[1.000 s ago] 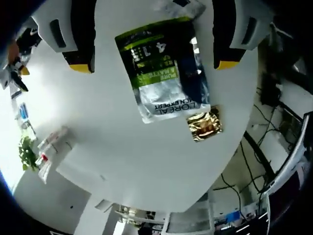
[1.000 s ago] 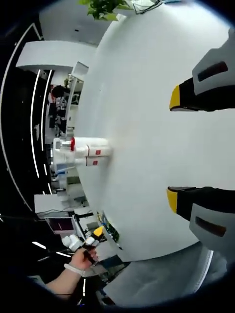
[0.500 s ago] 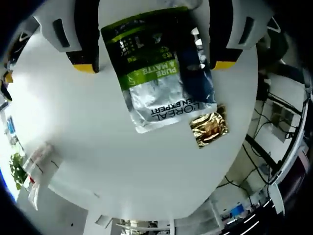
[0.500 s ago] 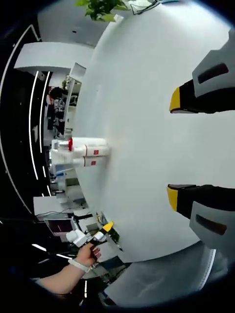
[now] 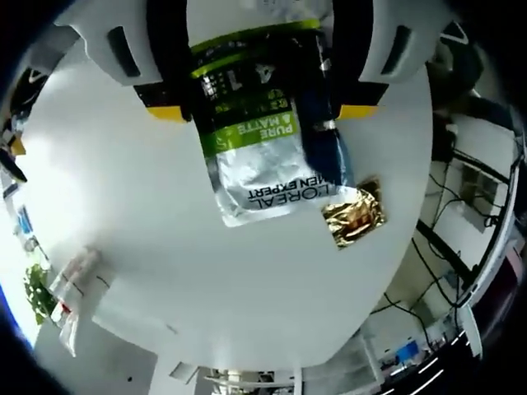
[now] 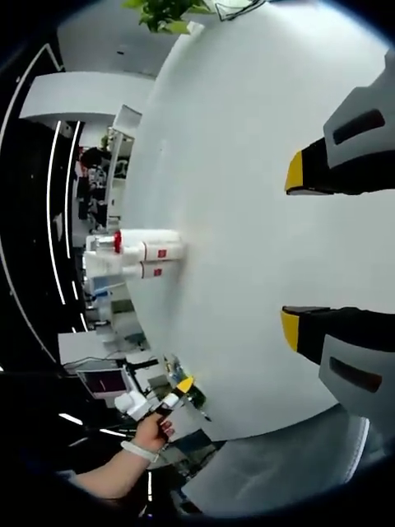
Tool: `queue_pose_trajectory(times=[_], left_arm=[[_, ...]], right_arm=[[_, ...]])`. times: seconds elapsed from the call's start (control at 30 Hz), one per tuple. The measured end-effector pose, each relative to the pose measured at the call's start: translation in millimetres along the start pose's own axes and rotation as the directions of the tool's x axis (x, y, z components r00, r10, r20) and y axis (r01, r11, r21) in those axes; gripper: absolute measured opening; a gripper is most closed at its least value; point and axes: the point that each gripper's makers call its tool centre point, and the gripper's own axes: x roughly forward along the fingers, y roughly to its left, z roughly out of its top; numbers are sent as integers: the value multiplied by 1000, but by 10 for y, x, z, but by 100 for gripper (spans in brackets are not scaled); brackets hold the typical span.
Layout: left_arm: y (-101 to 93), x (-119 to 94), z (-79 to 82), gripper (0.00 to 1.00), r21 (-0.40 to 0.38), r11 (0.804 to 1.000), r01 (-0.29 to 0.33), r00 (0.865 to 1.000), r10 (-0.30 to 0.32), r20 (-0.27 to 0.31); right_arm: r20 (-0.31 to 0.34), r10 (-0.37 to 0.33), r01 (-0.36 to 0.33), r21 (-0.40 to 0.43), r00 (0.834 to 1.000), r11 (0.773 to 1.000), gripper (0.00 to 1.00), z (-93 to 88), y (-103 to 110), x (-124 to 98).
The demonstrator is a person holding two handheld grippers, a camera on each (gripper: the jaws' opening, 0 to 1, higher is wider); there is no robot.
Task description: Arrange the skincare products in the storage area until every visible bottle or jar stands upright without overlapping.
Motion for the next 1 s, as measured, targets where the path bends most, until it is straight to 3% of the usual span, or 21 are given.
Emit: queue_pose_trajectory(times=[0.13,0.37,0.47,0.6,0.73,0.93,1.0], left_arm=[[-30,-28,-17,58,36,999,18,1000,-18,-3],[-86,-48,-50,54,59,998,27,1000,-26,-17],[-127,-58,-58,43,105,993,46,999,-44,-24],[-152,-71,-86,38,123,991,58,998,-54,-37],[-184,-96,-124,26,134,988,81,995,-74,-60],[-245,-144,-209,24,156,981,118,991,-106,-83],[-306,-194,-199,23,140,979,146,988,-138,-66]], right_arm=[[-11,9,-9,-4,1000,1000,49,-36,19,6],[-22,7,-7,3,1000,1000,47,-83,34,-29],[-28,8,-8,4,1000,1000,47,-96,45,-30],[-35,9,-10,-5,999,1000,46,-102,71,-20],[-41,22,-23,-17,999,1000,45,-95,114,-13],[-37,38,-40,-41,999,998,42,-23,167,8],[-35,49,-51,-54,998,997,42,20,196,24]])
